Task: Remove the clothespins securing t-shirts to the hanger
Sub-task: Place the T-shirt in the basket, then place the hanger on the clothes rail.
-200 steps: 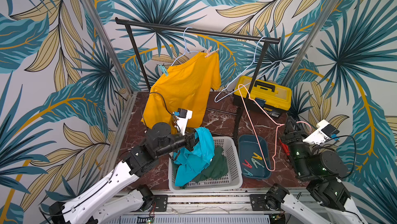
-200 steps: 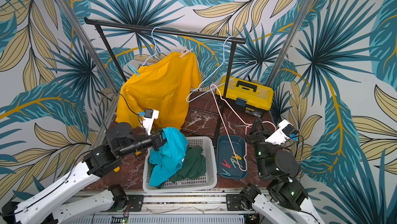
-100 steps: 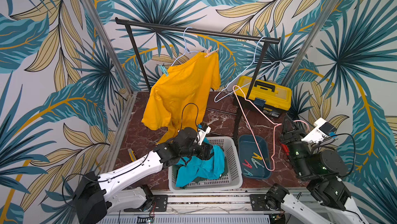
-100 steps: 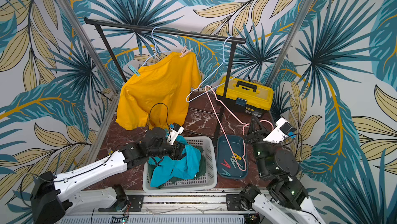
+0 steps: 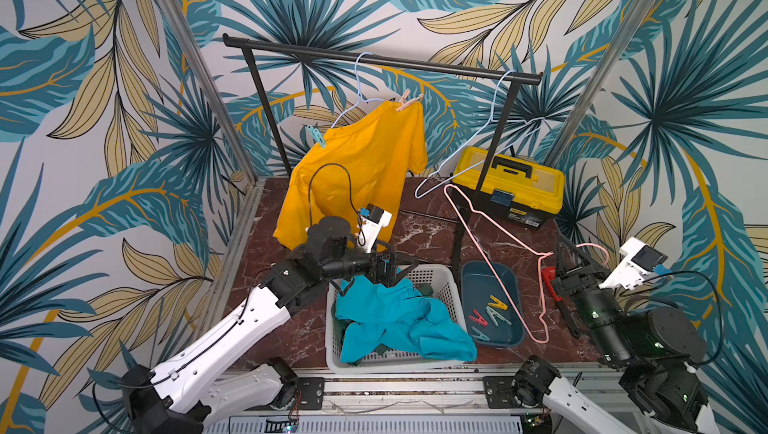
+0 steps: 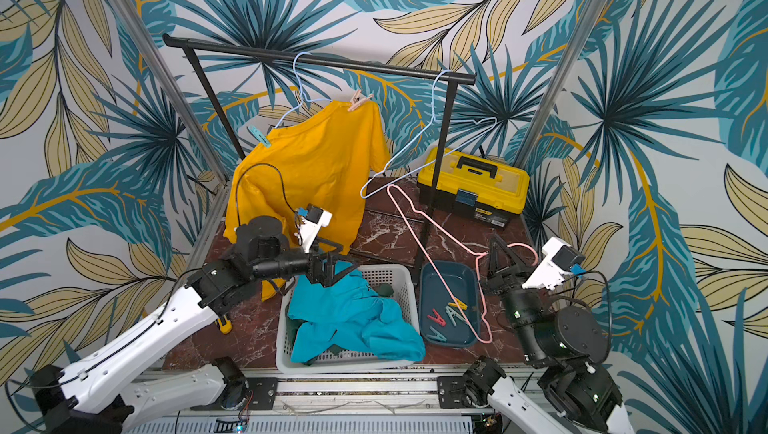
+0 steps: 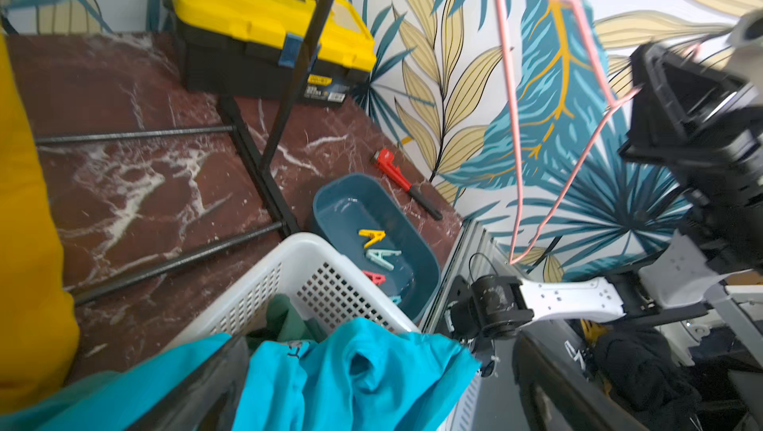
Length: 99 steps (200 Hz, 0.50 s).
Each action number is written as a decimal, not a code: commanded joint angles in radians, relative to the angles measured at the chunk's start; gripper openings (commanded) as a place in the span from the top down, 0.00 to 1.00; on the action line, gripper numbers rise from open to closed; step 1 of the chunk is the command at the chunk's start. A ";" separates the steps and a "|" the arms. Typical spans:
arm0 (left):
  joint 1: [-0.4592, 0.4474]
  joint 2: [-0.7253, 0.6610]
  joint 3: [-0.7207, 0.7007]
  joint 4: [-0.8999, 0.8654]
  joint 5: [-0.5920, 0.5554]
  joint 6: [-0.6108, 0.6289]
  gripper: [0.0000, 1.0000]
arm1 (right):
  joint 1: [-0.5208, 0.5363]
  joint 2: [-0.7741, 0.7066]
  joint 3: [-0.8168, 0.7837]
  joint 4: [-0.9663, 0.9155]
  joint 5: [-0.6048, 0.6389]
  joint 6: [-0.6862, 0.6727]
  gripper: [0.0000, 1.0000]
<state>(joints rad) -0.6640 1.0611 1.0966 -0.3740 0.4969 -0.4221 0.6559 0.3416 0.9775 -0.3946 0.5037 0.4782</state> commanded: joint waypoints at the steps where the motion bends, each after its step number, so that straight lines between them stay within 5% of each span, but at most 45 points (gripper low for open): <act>1: 0.062 0.000 0.065 -0.111 0.123 0.094 0.00 | -0.002 -0.021 0.020 -0.088 -0.057 -0.015 1.00; 12: 0.106 0.006 0.087 -0.107 0.199 0.108 0.02 | -0.002 -0.017 0.024 -0.103 -0.078 -0.009 1.00; 30: 0.175 0.037 0.135 -0.090 0.375 0.117 0.27 | -0.002 0.015 0.049 -0.131 -0.136 -0.017 1.00; 99: 0.219 0.138 0.262 -0.092 0.613 0.162 0.25 | -0.002 0.105 0.069 -0.090 -0.378 -0.037 1.00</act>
<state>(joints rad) -0.4496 1.1919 1.3186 -0.4511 0.9897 -0.3008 0.6559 0.4335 1.0370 -0.5087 0.2390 0.4614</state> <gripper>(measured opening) 0.751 0.057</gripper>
